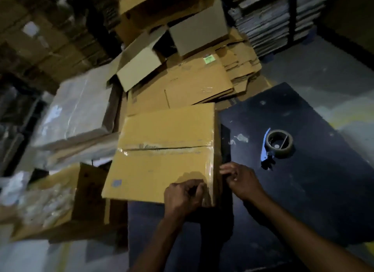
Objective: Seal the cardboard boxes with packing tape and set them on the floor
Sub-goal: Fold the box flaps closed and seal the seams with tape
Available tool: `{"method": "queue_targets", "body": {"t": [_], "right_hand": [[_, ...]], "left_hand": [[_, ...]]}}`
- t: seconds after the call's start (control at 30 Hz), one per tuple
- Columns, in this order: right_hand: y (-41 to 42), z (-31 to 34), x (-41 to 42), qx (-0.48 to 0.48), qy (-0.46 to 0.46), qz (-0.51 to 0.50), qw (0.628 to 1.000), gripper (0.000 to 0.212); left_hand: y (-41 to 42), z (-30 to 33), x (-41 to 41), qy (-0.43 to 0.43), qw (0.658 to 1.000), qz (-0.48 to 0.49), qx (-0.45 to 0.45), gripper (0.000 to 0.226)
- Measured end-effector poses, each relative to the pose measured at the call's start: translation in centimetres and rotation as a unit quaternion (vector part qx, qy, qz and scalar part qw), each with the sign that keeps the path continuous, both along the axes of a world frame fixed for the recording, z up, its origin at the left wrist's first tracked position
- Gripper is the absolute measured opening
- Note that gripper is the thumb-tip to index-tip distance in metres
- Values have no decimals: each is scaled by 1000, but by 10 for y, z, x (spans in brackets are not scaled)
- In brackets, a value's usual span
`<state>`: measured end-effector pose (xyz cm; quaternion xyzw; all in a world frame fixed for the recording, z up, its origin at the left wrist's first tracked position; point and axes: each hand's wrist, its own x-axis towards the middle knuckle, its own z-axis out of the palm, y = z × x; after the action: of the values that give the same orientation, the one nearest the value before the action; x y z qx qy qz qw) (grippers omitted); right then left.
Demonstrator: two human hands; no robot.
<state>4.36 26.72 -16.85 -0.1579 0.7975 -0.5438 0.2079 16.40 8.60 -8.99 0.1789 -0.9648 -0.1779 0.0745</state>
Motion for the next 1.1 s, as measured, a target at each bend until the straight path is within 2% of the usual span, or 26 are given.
{"method": "queue_targets", "body": {"t": [0.07, 0.17, 0.23, 0.3, 0.33, 0.43, 0.5, 0.57, 0.63, 0.7, 0.8, 0.9, 0.97, 1.03, 1.1], "right_hand": [[-5, 19, -22, 7, 68, -12, 998, 38], [-31, 56, -71, 57, 138, 10, 989, 30], [-58, 75, -105, 83, 181, 58, 978, 33], [-90, 89, -133, 155, 222, 132, 954, 47], [-106, 94, -143, 205, 230, 169, 936, 57], [-140, 97, -158, 321, 210, 254, 888, 95], [-149, 94, -156, 374, 198, 288, 859, 110], [-149, 95, -148, 400, 188, 293, 847, 115], [-145, 107, -134, 423, 191, 300, 833, 118], [-133, 121, -109, 460, 226, 323, 796, 110], [-116, 128, -70, 483, 291, 360, 743, 84], [-110, 127, -43, 435, 272, 445, 734, 62], [-111, 125, -31, 396, 168, 506, 748, 53], [-114, 124, -22, 351, 51, 509, 784, 48], [-127, 115, -29, 292, 79, 462, 834, 49]], "left_hand": [[-4, 1, 18, 36, 993, 80, 77, 27], [-11, 2, 35, 90, 971, 213, 60, 28], [-15, 0, 38, 69, 959, 272, 44, 44], [-16, -1, 38, 13, 928, 366, 69, 61], [-15, 0, 38, -2, 906, 409, 112, 70], [-18, 5, 35, 29, 851, 459, 254, 88], [-21, 6, 34, 34, 843, 455, 286, 93], [-29, 7, 33, 29, 837, 463, 291, 94], [-43, 4, 37, 21, 837, 476, 270, 91], [-62, 1, 50, 1, 853, 473, 220, 89], [-105, 0, 72, -47, 889, 428, 157, 87], [-156, 6, 82, -122, 907, 392, 96, 76], [-177, 13, 77, -174, 911, 373, 41, 65], [-176, 20, 63, -168, 922, 348, 38, 64], [-153, 18, 49, -125, 936, 322, 64, 68]]}}
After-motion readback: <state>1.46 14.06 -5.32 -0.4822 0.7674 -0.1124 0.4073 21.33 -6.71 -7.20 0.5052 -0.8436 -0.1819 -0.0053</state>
